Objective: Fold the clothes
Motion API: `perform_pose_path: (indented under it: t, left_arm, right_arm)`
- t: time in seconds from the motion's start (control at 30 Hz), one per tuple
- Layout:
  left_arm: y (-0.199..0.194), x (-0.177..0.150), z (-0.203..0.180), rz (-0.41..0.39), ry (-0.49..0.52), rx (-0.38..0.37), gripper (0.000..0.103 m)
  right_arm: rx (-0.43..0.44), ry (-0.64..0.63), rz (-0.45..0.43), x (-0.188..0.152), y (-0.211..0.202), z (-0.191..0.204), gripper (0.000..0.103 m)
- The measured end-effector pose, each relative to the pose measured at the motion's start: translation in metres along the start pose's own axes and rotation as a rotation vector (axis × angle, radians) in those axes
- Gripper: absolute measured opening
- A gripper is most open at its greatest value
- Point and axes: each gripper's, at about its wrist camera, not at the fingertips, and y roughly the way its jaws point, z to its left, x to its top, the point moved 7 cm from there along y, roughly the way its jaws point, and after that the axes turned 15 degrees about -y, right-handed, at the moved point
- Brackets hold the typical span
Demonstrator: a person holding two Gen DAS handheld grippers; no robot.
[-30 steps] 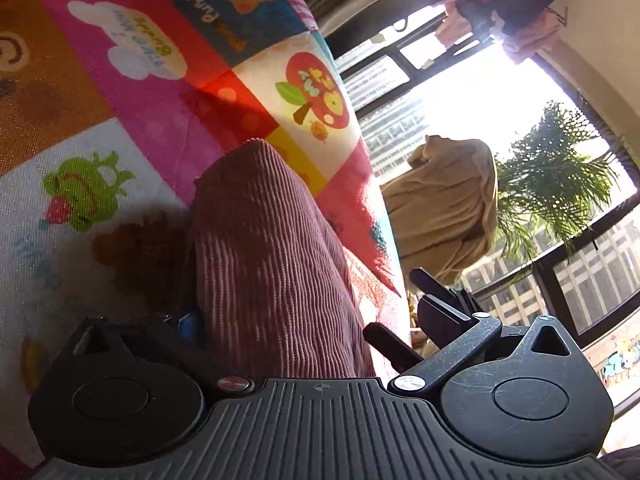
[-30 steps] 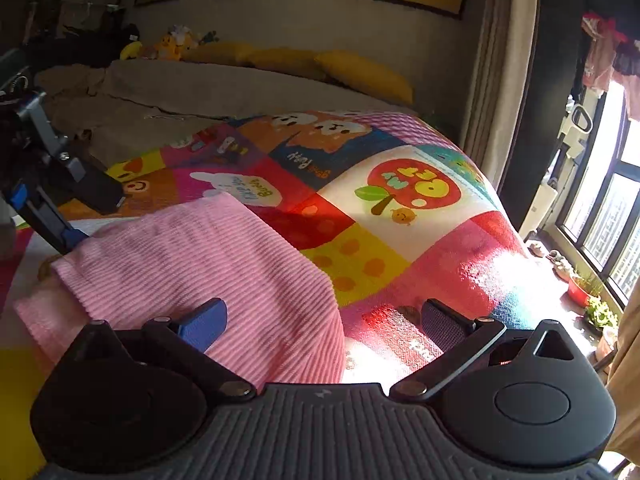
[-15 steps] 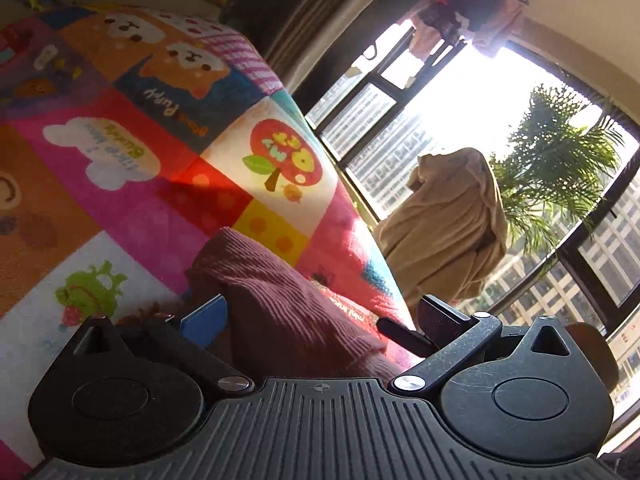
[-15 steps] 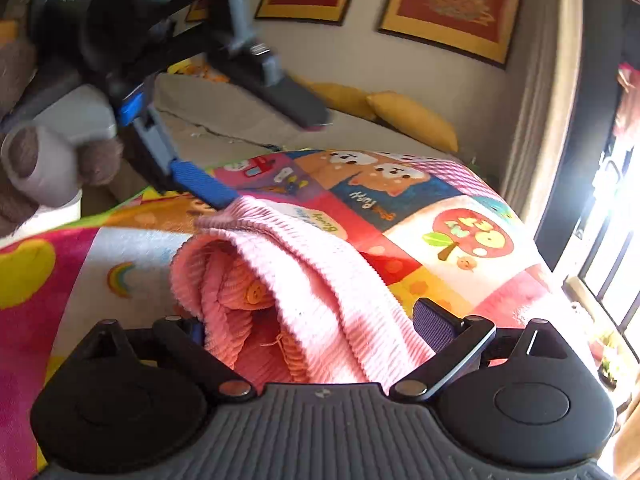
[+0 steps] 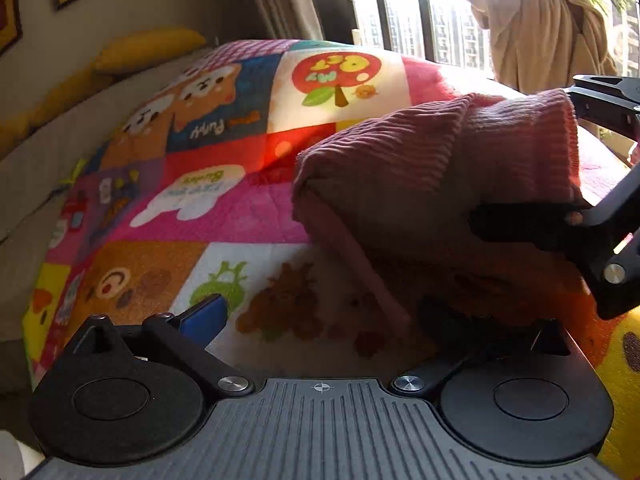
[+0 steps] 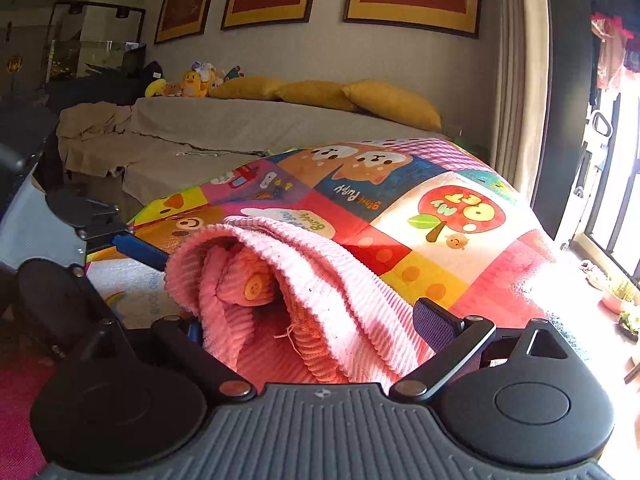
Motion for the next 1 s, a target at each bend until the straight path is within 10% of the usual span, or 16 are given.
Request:
perform_pose_path:
  t: [0.1,0.2,0.33,0.57,0.8,1.0]
  left_arm:
    - [-0.002,0.016,0.042,-0.022,-0.111,0.097,0.103]
    - [-0.015,0.023,0.079,0.0,-0.273,-0.029,0.103]
    - [-0.029,0.031,0.104,0.057,-0.644,-0.489,0.103]
    - [0.031,0.048,0.067,0.12,-0.676,-0.541,0.103]
    - [0.082,0.036,0.033,0.336,-0.833,-0.739,0.103]
    - [0.072,0.03,0.021,0.346,-0.73,-0.696,0.103]
  right_arm:
    - [0.051,-0.062,0.017,-0.005,-0.007,0.011,0.097]
    - [0.109,-0.141,0.008,-0.008,-0.023,0.019,0.098]
    - [0.17,-0.119,-0.017,-0.004,-0.038,0.01,0.101]
    - [0.185,0.148,-0.076,0.02,-0.041,-0.045,0.103]
    - [0.152,0.359,0.111,-0.02,0.029,-0.074,0.103]
    - [0.237,0.186,0.168,-0.027,0.058,-0.011,0.103]
